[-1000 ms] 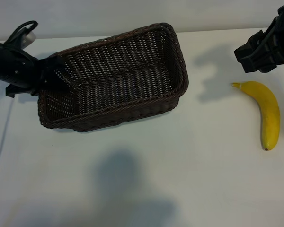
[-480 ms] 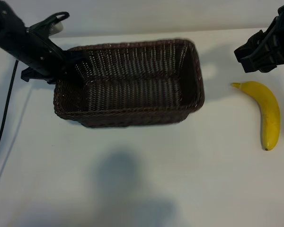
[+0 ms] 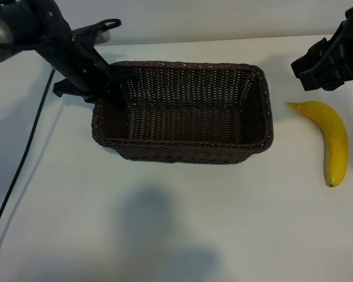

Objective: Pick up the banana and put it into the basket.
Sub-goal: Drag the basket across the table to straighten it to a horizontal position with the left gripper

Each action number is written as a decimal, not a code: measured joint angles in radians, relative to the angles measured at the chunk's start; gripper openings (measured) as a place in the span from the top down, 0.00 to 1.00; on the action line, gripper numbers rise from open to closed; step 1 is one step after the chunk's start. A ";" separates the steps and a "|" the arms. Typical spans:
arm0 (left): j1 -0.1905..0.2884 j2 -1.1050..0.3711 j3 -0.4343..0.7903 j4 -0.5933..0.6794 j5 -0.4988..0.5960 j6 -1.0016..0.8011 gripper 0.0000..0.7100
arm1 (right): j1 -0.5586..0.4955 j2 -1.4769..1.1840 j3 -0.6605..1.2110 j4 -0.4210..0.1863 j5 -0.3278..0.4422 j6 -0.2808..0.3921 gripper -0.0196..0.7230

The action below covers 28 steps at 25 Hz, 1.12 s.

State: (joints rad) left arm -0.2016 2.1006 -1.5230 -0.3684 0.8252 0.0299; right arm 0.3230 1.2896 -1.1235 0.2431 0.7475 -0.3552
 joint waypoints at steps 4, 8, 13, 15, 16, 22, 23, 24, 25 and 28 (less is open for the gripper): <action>-0.012 0.006 0.000 0.005 -0.019 -0.005 0.77 | 0.000 0.000 0.000 0.000 0.000 0.000 0.19; -0.023 0.009 0.000 0.007 -0.054 -0.011 0.77 | 0.000 0.000 0.000 0.000 0.000 0.000 0.19; -0.039 0.016 -0.001 0.006 -0.080 -0.011 0.77 | 0.000 0.000 0.000 0.000 0.000 0.000 0.19; -0.039 0.018 -0.001 0.006 -0.080 -0.011 0.77 | 0.000 0.000 0.000 0.000 0.000 0.000 0.19; -0.039 0.020 -0.002 0.006 -0.081 -0.011 0.77 | 0.000 0.000 0.000 0.000 0.000 0.000 0.19; -0.039 0.027 -0.002 -0.010 -0.087 -0.019 0.77 | 0.000 0.000 0.000 0.000 0.000 0.000 0.19; -0.039 0.028 -0.002 -0.015 -0.089 -0.019 0.77 | 0.000 0.000 0.000 0.000 0.000 0.000 0.19; -0.039 0.030 -0.003 -0.019 -0.090 -0.020 0.76 | 0.000 0.000 0.000 0.000 0.000 0.000 0.19; -0.039 0.030 -0.005 -0.024 -0.090 -0.020 0.72 | 0.000 0.000 0.000 0.000 0.000 0.000 0.19; -0.039 0.031 -0.009 -0.045 -0.090 -0.030 0.48 | 0.000 0.000 0.000 0.000 0.000 0.000 0.19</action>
State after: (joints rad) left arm -0.2410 2.1317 -1.5318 -0.4138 0.7351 0.0000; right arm 0.3230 1.2896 -1.1235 0.2431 0.7475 -0.3552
